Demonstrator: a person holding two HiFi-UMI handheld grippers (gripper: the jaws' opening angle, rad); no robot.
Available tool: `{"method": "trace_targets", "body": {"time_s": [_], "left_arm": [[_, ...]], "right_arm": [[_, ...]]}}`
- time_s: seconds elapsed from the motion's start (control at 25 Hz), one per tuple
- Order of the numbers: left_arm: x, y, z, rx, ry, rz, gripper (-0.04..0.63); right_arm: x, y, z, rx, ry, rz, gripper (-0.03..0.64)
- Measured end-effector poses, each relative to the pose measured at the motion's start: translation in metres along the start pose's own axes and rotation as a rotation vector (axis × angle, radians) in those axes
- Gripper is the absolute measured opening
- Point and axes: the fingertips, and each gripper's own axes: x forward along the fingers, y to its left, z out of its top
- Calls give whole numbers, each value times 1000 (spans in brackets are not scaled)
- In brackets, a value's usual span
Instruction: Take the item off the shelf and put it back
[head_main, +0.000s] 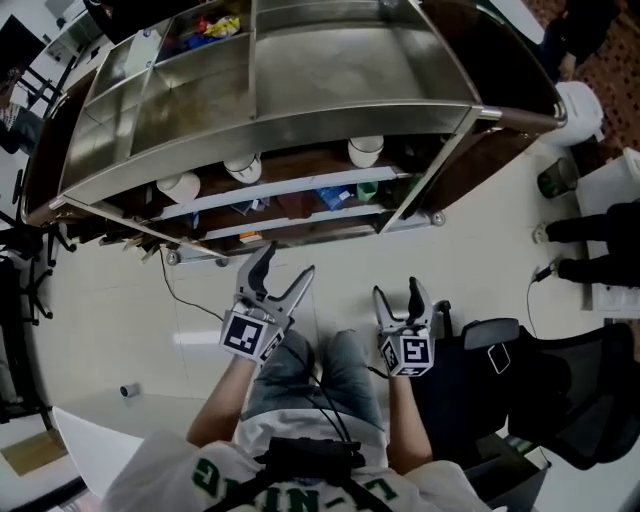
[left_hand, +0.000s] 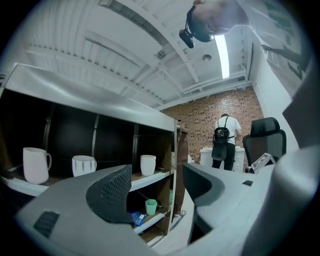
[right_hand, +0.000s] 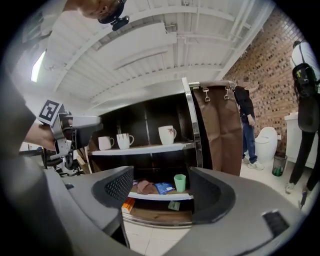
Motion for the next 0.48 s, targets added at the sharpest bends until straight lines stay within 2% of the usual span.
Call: {"method": "trace_targets", "body": {"time_s": [0.08,0.28,0.48], "left_arm": [[13,11,-26,7,-7,5,299],[42,46,-96,87,-43,42,299],[59,73,-162,86,-74,98,299]], "right_arm": [[31,-14,-33,-16,4,-2,364],[111,-50,-102,-38,-44,-13,364],[177,-66,-148,-55,-75,-6,364]]}}
